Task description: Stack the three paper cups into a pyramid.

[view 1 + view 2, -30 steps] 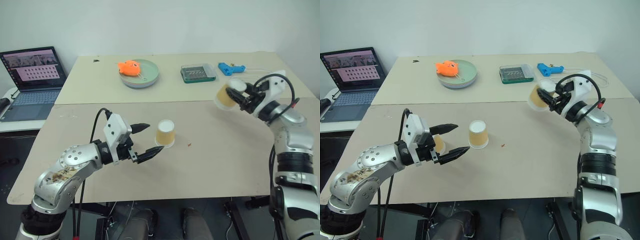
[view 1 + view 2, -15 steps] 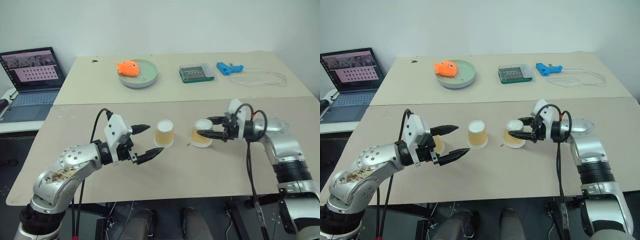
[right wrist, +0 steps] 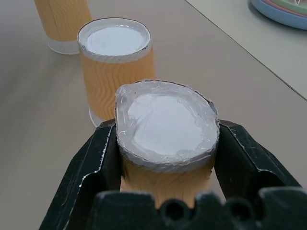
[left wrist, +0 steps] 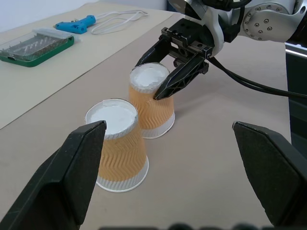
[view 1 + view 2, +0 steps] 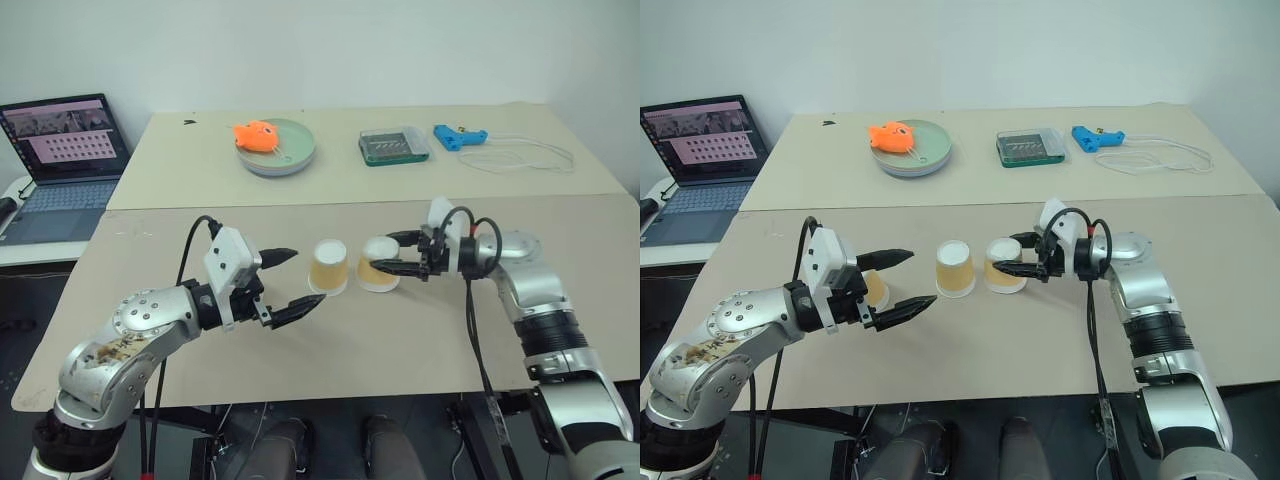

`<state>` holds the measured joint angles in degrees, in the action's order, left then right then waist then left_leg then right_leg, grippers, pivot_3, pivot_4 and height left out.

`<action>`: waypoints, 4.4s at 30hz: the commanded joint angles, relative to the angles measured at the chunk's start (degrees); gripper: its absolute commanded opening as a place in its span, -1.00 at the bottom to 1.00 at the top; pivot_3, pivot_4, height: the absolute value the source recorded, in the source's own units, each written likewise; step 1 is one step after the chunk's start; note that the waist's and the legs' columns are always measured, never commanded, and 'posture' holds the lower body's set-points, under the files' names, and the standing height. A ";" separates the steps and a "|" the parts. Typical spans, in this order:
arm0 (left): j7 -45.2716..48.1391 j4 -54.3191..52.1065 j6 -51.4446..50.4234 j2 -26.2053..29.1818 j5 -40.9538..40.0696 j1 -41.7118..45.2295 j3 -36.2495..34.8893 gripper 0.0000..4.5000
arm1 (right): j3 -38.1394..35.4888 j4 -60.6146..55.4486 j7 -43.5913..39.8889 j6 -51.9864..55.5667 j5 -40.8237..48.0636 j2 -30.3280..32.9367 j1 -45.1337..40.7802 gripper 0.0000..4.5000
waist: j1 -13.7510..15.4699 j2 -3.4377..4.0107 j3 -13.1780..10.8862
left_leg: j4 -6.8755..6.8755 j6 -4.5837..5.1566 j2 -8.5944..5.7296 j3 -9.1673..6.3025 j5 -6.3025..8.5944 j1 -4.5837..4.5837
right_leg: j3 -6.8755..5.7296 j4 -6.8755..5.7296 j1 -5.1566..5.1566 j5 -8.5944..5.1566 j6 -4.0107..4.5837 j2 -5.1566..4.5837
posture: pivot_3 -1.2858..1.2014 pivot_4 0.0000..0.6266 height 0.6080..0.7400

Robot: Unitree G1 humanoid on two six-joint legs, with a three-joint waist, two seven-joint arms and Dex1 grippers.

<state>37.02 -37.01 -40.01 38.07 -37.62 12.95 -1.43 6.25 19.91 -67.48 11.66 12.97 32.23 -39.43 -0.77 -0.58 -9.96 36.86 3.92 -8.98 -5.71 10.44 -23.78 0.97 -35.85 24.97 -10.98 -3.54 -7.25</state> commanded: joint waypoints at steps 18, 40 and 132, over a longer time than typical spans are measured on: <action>-0.66 -1.94 0.54 0.37 -0.63 -0.01 -1.30 1.00 | 0.61 -1.37 1.98 0.58 -1.04 -4.44 -1.38 0.62 | -0.01 0.00 0.00 | 0.00 -0.01 0.00 0.00 0.00 0.01 | 0.01 -0.01 0.02 0.00 0.01 0.04 | 0.03 -0.52 0.85; 0.18 -0.72 0.80 0.12 -0.40 1.09 -0.44 1.00 | -3.71 -16.66 5.83 6.81 3.49 -1.18 -0.23 0.97 | 0.05 0.00 0.00 | 0.00 -0.01 0.00 -0.01 0.00 0.00 | 0.02 -0.01 0.03 0.00 0.01 0.03 | 0.03 -0.52 0.85; -5.91 27.59 13.36 -9.58 16.08 15.73 -6.79 0.11 | -9.21 -36.77 6.37 18.82 15.90 14.24 5.46 1.00 | 1.88 -0.38 -0.07 | 0.09 0.07 0.00 0.00 0.06 -0.09 | -0.23 0.09 -0.04 -0.09 -0.13 -0.16 | 0.03 -0.52 0.85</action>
<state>26.81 -9.93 -26.62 26.27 -18.86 23.85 -6.36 -0.86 -14.51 -61.60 30.47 28.19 45.66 -33.61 1.11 -0.96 -10.03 36.96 4.00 -9.00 -5.72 10.50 -23.88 0.74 -35.79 24.94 -11.07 -3.67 -7.41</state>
